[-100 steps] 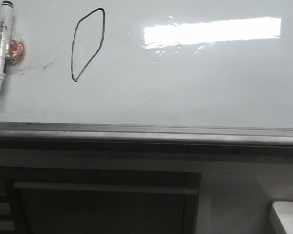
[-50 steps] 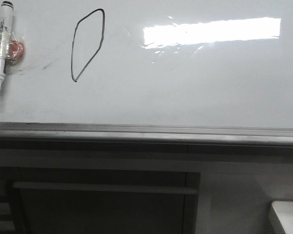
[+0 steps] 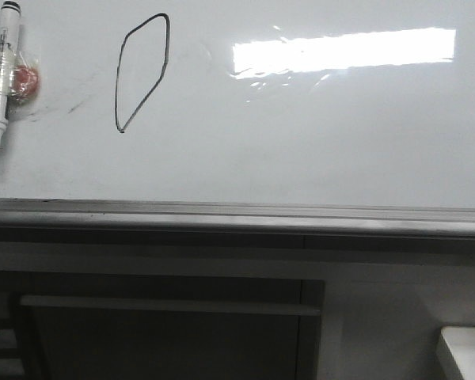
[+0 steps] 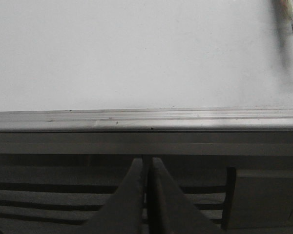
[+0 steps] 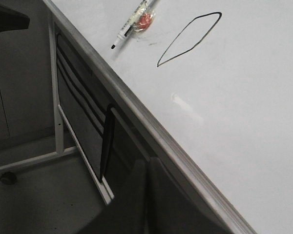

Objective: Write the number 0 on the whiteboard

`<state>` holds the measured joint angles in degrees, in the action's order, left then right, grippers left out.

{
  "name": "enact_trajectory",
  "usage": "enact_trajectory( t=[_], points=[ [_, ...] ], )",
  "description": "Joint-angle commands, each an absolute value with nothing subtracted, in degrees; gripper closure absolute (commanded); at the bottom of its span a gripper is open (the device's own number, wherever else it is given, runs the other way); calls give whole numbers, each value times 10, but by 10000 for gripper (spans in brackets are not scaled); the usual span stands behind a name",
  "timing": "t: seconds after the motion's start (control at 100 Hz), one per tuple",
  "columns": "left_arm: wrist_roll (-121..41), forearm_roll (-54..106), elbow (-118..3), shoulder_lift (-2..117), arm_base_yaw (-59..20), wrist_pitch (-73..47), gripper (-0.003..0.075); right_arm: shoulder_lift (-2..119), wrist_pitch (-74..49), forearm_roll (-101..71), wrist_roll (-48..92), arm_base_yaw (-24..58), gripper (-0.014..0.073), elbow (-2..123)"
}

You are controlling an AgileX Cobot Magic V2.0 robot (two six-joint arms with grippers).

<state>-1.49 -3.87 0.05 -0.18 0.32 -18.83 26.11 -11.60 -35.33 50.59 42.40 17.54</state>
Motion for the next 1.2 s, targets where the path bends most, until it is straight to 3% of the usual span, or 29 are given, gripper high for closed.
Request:
enact_trajectory(
  t=[0.0,0.4,0.49,0.67,0.83,0.97,1.19],
  points=[
    [-15,-40,6,-18,2,-154,741,262,-81,-360,506,423,645,190],
    [-15,-40,6,-18,2,-154,741,262,-72,-360,494,423,645,190],
    [-15,-40,6,-18,2,-154,741,262,-41,-289,379,423,645,190],
    [-15,-40,6,-18,2,-154,741,262,-4,120,-57,423,645,190],
    [-15,-40,6,-18,2,-154,741,262,0,109,-72,414,645,190],
    [-15,-40,6,-18,2,-154,741,262,0,103,-72,362,645,190],
    [-15,-40,6,-18,2,-154,741,262,0,91,-72,199,645,184]
  ],
)
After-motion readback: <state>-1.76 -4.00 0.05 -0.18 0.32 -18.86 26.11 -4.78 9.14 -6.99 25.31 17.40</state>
